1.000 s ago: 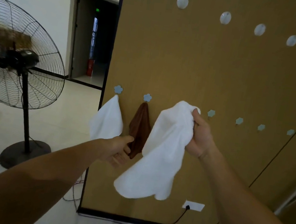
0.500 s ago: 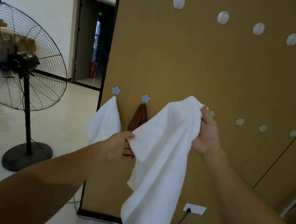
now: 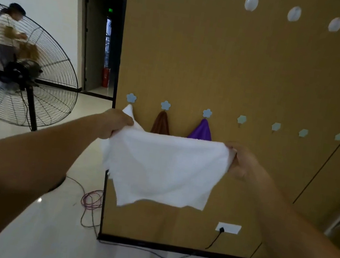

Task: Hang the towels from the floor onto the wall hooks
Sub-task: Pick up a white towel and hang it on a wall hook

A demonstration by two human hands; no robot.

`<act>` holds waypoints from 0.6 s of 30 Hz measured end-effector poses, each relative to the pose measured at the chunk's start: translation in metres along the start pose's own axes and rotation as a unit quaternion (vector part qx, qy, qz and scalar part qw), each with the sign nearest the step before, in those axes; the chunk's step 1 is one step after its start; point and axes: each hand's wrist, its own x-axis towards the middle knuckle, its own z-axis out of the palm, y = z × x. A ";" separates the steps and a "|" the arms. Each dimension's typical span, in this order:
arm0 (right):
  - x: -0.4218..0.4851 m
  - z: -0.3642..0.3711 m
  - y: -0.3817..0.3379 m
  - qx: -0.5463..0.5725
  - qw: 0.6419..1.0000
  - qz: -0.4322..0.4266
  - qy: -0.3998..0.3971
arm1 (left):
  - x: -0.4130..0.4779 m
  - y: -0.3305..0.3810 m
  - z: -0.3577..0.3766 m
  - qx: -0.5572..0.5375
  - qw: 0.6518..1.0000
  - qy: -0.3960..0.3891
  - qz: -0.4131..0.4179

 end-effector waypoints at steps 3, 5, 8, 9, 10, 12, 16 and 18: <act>0.005 0.001 -0.001 -0.028 1.000 0.000 0.005 | -0.004 0.009 -0.011 0.047 0.998 -0.038 -0.019; 0.008 0.001 -0.001 -0.029 1.000 0.003 0.008 | -0.008 0.013 -0.020 0.021 0.995 -0.087 -0.040; 0.010 -0.001 -0.003 0.016 1.000 0.004 0.007 | -0.008 0.019 -0.027 -0.091 0.987 -0.131 0.012; 0.011 -0.001 -0.004 0.039 0.999 0.006 0.005 | -0.005 0.019 -0.027 -0.148 0.981 -0.113 0.049; 0.011 -0.001 -0.004 0.060 0.998 0.005 0.003 | -0.002 0.017 -0.027 -0.203 0.972 -0.085 0.081; 0.012 0.000 -0.006 0.098 0.995 -0.020 -0.004 | 0.001 0.009 -0.026 -0.274 0.954 -0.055 0.108; 0.018 0.000 -0.001 0.115 0.991 -0.061 -0.021 | 0.000 -0.016 -0.017 -0.244 0.957 -0.137 0.074; 0.024 -0.003 0.002 0.081 0.995 -0.058 -0.028 | -0.001 -0.021 -0.014 -0.197 0.966 -0.165 0.041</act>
